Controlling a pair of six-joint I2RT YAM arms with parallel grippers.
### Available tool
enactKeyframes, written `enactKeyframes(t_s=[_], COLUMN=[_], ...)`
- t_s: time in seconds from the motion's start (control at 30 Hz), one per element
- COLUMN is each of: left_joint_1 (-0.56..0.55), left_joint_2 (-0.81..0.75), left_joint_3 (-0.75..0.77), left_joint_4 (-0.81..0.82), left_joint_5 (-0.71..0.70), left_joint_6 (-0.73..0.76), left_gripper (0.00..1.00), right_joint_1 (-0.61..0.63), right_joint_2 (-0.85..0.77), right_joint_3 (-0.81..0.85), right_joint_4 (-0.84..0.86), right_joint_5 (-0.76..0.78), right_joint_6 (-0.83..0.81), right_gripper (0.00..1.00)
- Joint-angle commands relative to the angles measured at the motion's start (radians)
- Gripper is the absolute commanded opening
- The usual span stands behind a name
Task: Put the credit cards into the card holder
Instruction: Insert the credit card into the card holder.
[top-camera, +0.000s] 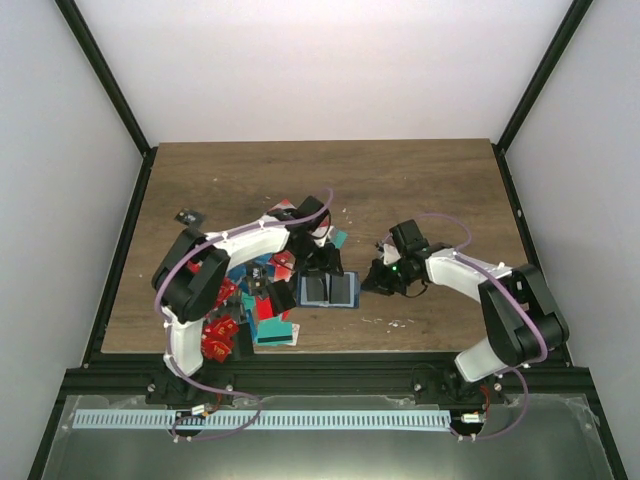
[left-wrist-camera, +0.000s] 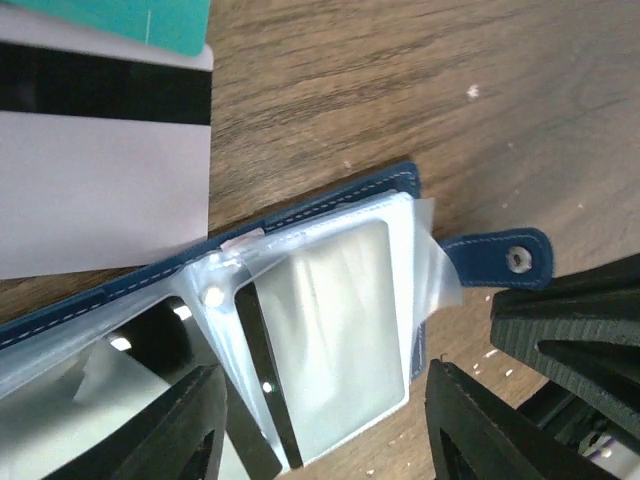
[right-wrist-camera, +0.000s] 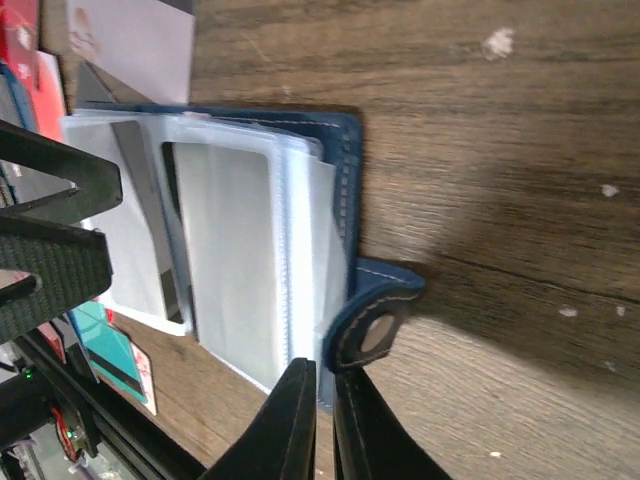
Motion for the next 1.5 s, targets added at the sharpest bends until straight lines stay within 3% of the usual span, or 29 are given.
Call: enactKeyframes(t_s=[0.0, 0.13, 0.27, 0.4, 0.87, 1.47], left_joint_1=[-0.002, -0.002, -0.003, -0.008, -0.047, -0.048], left_joint_2=[-0.077, -0.103, -0.111, -0.098, 0.033, 0.088], left_joint_3=[0.042, 0.039, 0.012, -0.024, -0.034, -0.04], left_joint_4=[-0.083, -0.121, -0.123, -0.096, -0.067, -0.06], left_joint_5=[-0.05, -0.059, -0.051, -0.019, -0.054, -0.087], left_joint_6=[0.026, 0.048, 0.067, 0.069, 0.075, 0.055], left_gripper=[0.59, 0.51, 0.2, 0.04, 0.04, 0.04], right_joint_1=[0.001, 0.002, 0.001, 0.0, 0.001, 0.01], right_joint_2=[-0.042, -0.061, -0.042, 0.01, 0.126, 0.181], right_joint_3=[0.049, 0.028, -0.007, 0.0, 0.015, 0.043], right_joint_4=[-0.022, 0.06, 0.151, 0.174, 0.177, 0.269], right_joint_5=[-0.039, -0.159, -0.245, -0.246, -0.19, -0.365], right_joint_6=[-0.024, 0.004, 0.065, 0.079, 0.066, 0.061], right_gripper=[0.09, 0.13, 0.19, 0.22, 0.3, 0.33])
